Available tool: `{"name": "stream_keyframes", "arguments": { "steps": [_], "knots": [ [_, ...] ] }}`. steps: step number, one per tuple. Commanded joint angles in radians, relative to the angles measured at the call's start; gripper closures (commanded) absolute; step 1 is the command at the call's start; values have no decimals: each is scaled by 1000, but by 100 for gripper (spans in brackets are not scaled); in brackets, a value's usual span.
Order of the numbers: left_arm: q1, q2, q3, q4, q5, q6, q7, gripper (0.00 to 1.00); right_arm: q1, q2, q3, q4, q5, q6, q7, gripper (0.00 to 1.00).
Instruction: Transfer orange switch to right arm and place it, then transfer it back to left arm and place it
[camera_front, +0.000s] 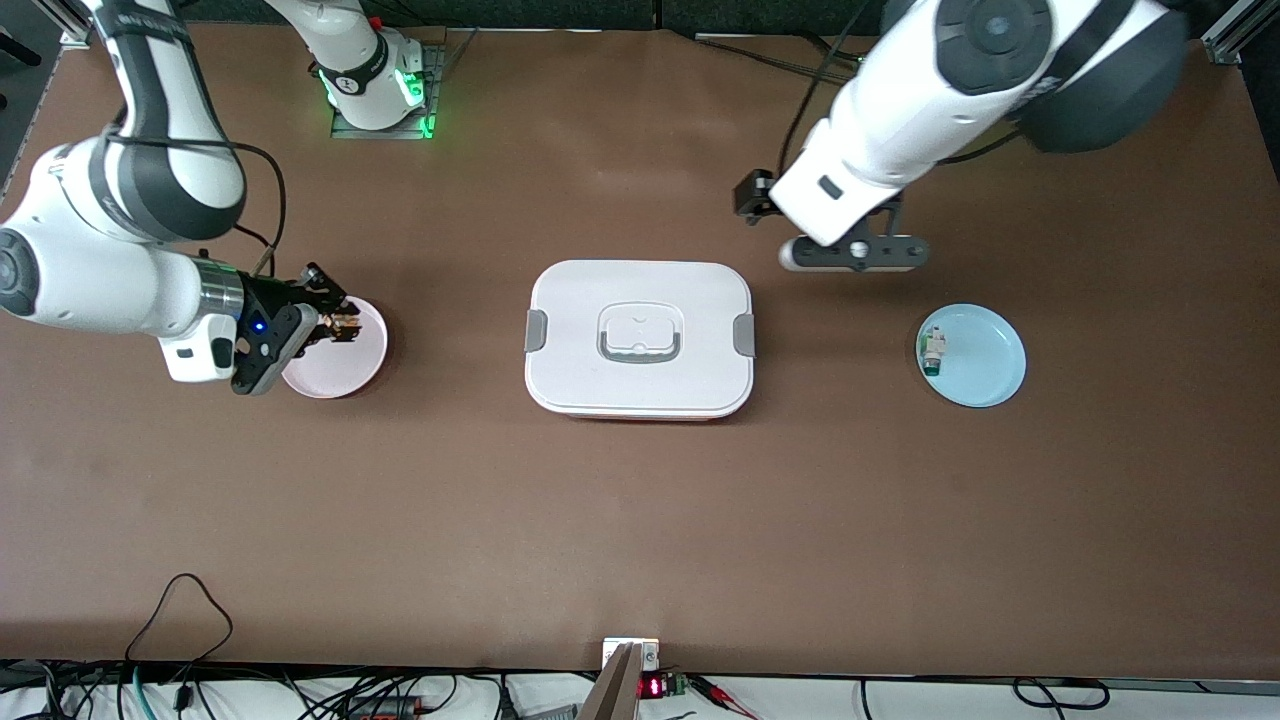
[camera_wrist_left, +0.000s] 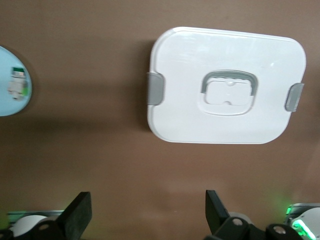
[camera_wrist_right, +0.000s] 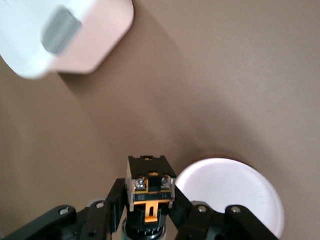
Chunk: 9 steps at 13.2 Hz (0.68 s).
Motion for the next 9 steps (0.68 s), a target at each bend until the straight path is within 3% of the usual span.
{"name": "stream_keyframes", "arguments": {
  "steps": [1, 3, 4, 7, 9],
  "knots": [
    [51, -50, 11, -18, 19, -43, 98, 0, -14, 16, 11, -2, -191, 50, -128, 70],
    [36, -131, 43, -68, 62, -40, 124, 0, -11, 26, 11, -7, -319, 98, -214, 70],
    [48, -166, 48, -105, 79, -27, 153, 0, -16, 32, 11, -21, -325, 107, -244, 70],
    [44, -257, 190, -223, 67, 23, 297, 0, -31, 39, 11, -108, -336, 210, -327, 70],
    [32, -277, 273, -246, 67, 20, 309, 0, -50, 36, 10, -185, -364, 305, -365, 70]
  ]
}}
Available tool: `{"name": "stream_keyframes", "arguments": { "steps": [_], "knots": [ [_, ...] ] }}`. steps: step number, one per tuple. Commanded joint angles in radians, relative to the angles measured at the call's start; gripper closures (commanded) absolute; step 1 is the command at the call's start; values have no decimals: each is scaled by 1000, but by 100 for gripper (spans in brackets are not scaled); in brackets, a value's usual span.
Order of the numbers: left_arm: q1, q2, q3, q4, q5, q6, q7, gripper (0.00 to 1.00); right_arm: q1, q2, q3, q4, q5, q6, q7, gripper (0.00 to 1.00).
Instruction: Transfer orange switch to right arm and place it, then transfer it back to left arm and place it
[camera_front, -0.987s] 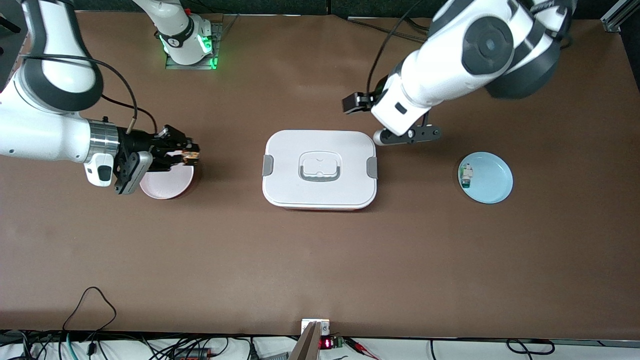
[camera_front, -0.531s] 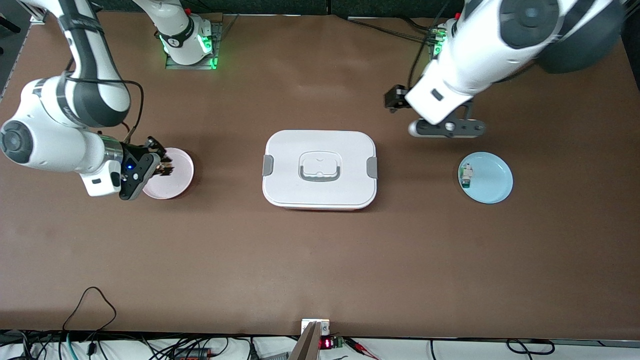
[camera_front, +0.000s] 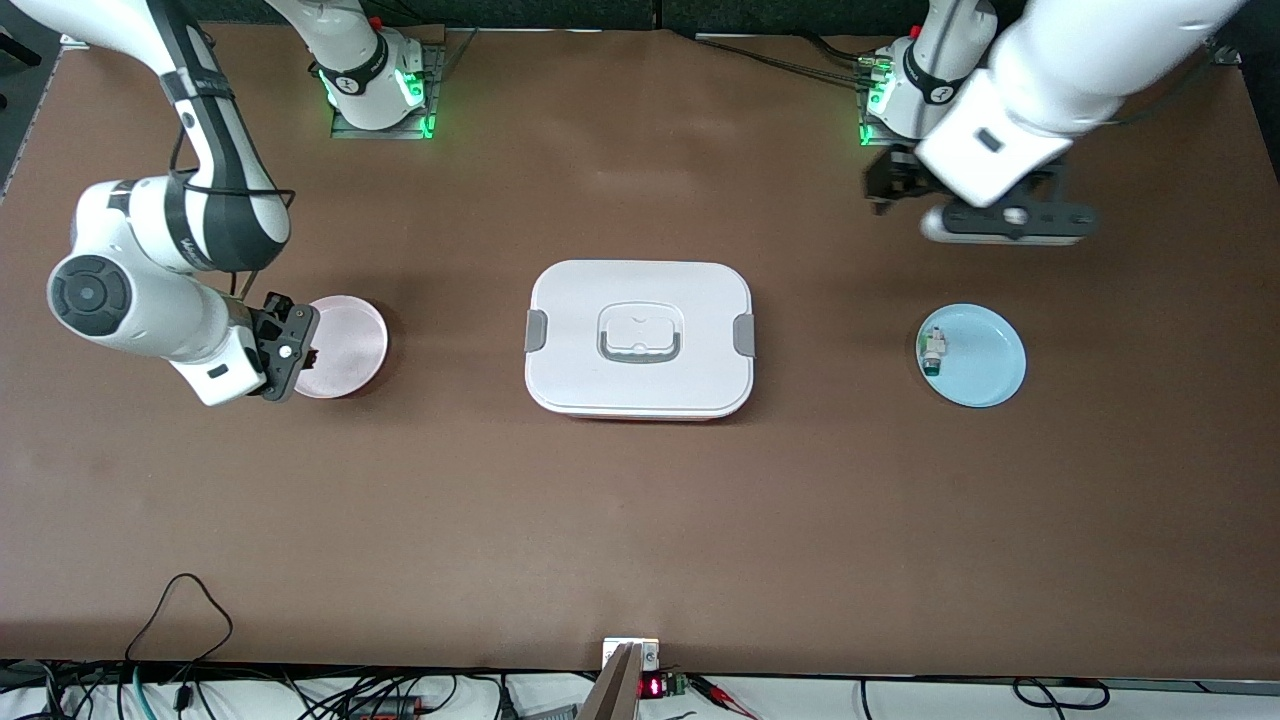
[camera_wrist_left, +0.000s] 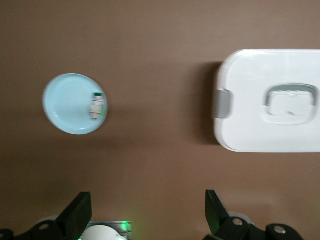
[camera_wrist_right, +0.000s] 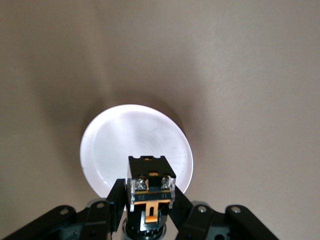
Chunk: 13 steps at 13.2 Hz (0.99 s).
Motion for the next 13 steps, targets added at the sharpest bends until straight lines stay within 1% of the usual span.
{"name": "stream_keyframes", "arguments": {
  "steps": [1, 2, 4, 5, 6, 8, 10, 13],
  "knots": [
    [-15, -73, 112, -102, 8, 32, 47, 0, -39, -17, 12, -116, -36, 125, -75, 70],
    [-15, -85, 152, -122, 5, 32, 50, 0, -50, -17, 10, -148, -45, 173, -95, 70],
    [-9, -108, 212, -159, 5, 34, 52, 0, -50, -15, 10, -199, -123, 259, -112, 70],
    [-7, -111, 244, -168, 5, 37, 56, 0, -49, -15, 10, -221, -137, 282, -110, 70],
    [-7, -112, 280, -174, -7, 38, 119, 0, -49, -17, 10, -239, -139, 299, -110, 70],
    [-7, -115, 346, -203, -89, 92, 290, 0, -47, -18, 10, -302, -139, 356, -101, 70],
    [-13, -125, 346, -210, -96, 103, 302, 0, -47, -26, 10, -369, -139, 428, -98, 70],
    [-41, -160, 331, -213, -67, 94, 317, 0, -49, -15, 10, -397, -139, 488, -97, 70]
  ]
}}
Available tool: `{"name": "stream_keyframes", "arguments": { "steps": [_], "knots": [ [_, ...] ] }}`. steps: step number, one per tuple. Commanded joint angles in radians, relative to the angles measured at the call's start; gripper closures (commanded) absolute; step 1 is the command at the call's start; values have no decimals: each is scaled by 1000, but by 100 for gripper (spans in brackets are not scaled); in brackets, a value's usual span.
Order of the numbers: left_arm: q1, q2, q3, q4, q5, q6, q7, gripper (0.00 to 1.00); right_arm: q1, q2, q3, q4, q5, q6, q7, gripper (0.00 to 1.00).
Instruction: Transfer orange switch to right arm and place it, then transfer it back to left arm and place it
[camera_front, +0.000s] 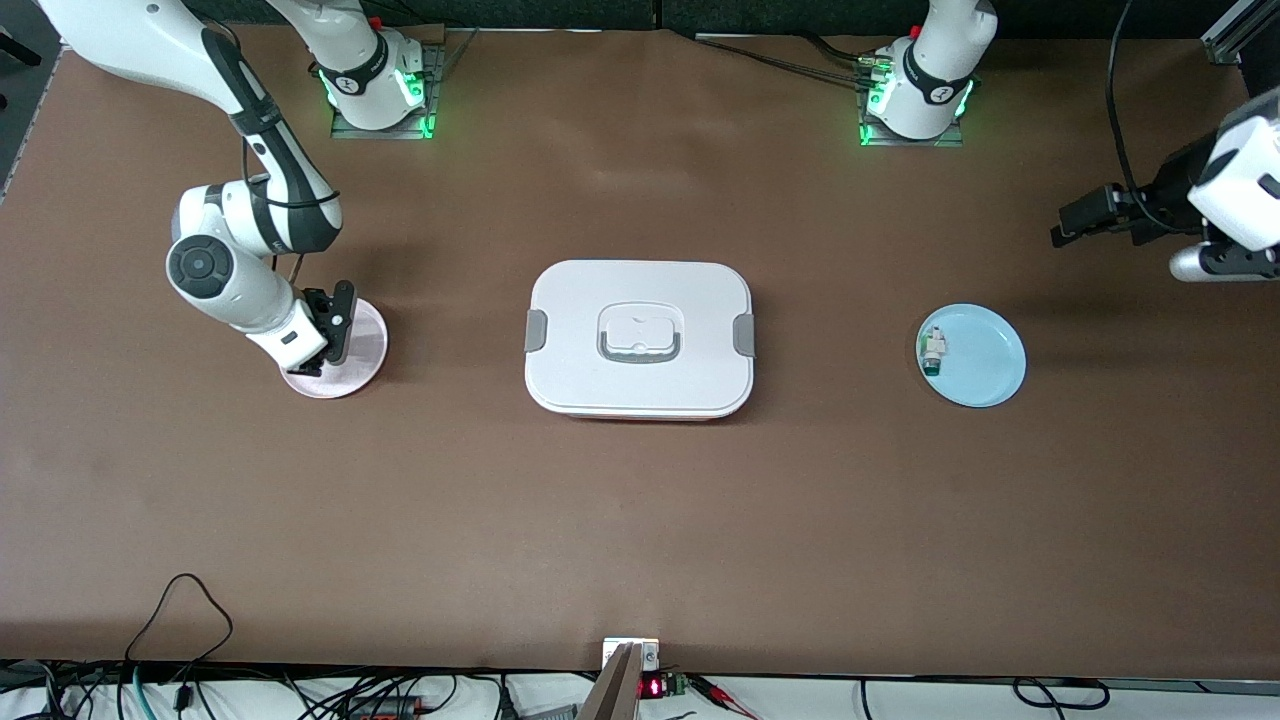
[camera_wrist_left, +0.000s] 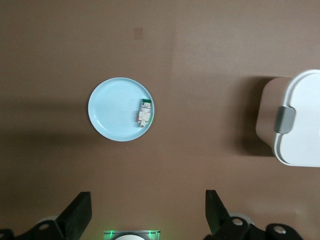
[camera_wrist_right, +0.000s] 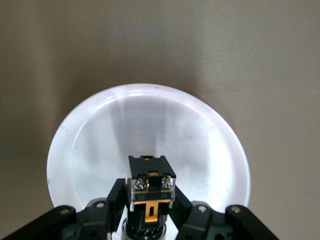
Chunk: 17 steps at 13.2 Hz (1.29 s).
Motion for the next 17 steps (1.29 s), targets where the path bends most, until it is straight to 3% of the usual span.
{"name": "stream_keyframes", "arguments": {
  "steps": [1, 4, 7, 9, 10, 11, 12, 15, 17],
  "knots": [
    [-24, -61, -4, -38, 18, 9, 33, 0, -10, -18, 7, -35, -15, 40, -3, 70],
    [-39, -64, -4, -38, 20, 16, 33, 0, -12, -18, 5, -60, -15, 62, -3, 70],
    [-89, -61, -7, -31, 127, 16, 33, 0, -13, -15, 2, -91, -15, 109, -3, 69],
    [-93, -55, -7, -26, 123, 13, 26, 0, -18, -16, 1, -92, -15, 110, -3, 69],
    [-91, -50, -6, -22, 121, 13, 28, 0, -24, -15, 1, -92, -15, 110, -3, 63],
    [-84, -46, -6, -19, 119, 13, 30, 0, -28, -16, 1, -91, -15, 110, -3, 38],
    [-58, -39, -7, -11, 118, 16, 34, 0, -28, -25, 1, -89, -15, 106, -3, 2],
    [77, -27, -119, -2, 110, 16, 36, 0, -27, -67, 2, -72, -5, 99, 44, 0],
    [84, -24, -130, 4, 110, 12, 7, 0, -21, -97, 7, -39, -2, 87, 66, 0]
  ]
}}
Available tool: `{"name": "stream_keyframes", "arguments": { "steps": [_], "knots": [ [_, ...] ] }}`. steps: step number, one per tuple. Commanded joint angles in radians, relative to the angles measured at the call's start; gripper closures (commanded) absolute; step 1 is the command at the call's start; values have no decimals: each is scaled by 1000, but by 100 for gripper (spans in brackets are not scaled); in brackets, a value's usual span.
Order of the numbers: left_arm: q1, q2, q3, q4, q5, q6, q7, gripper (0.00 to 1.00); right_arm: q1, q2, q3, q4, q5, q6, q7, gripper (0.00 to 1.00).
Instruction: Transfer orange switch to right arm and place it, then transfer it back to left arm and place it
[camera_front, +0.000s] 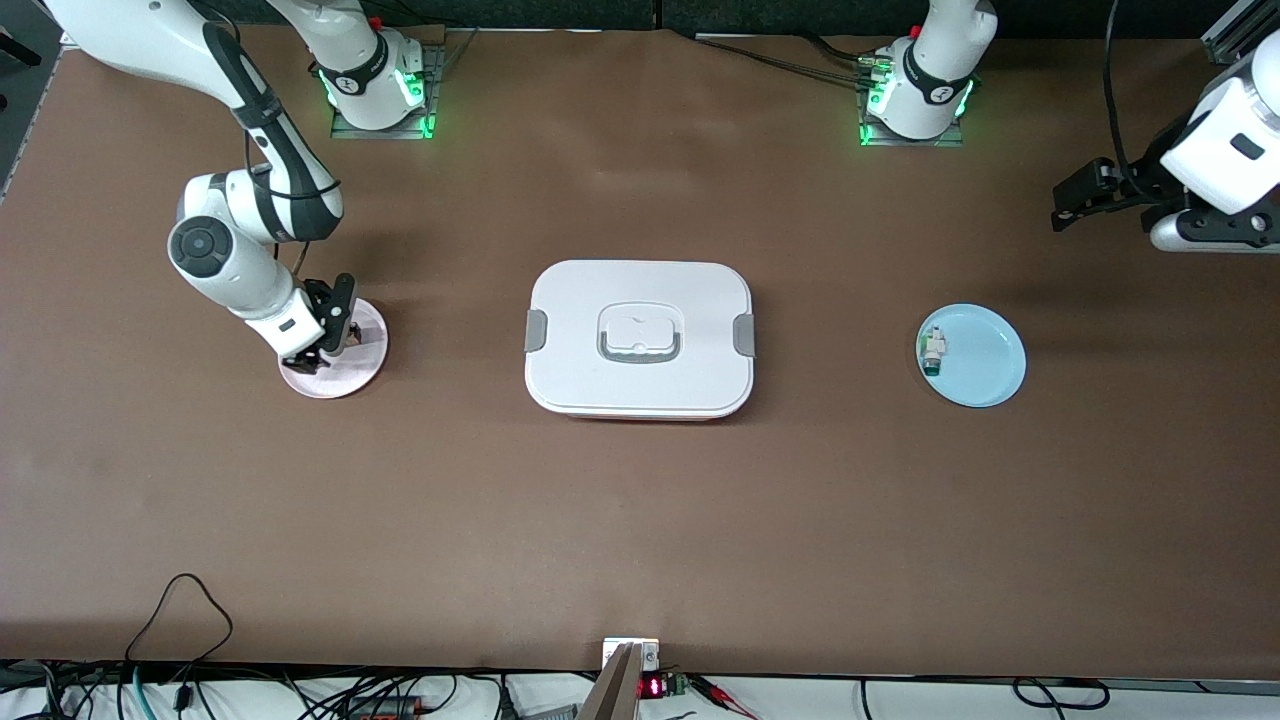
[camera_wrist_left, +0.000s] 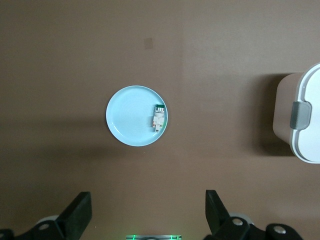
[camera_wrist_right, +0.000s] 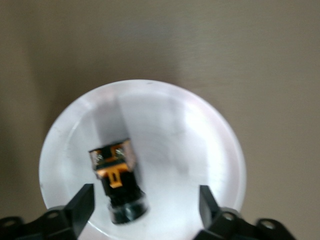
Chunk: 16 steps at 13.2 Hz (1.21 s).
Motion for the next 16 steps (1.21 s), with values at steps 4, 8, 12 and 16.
{"name": "stream_keyframes", "arguments": {
  "steps": [4, 8, 12, 16],
  "knots": [
    [12, 8, -28, 13, 12, -4, -77, 0, 5, -67, 39, 231, 1, -236, 87, 0],
    [17, 11, -32, 10, -26, -27, -90, 0, 33, -102, 48, 316, 177, -358, 231, 0],
    [25, 13, -32, 10, -32, -26, -82, 0, 30, -117, 40, 413, 337, -479, 504, 0],
    [25, 13, -32, 10, -31, -27, -79, 0, 49, -151, 37, 463, 357, -607, 1036, 0]
  ]
}}
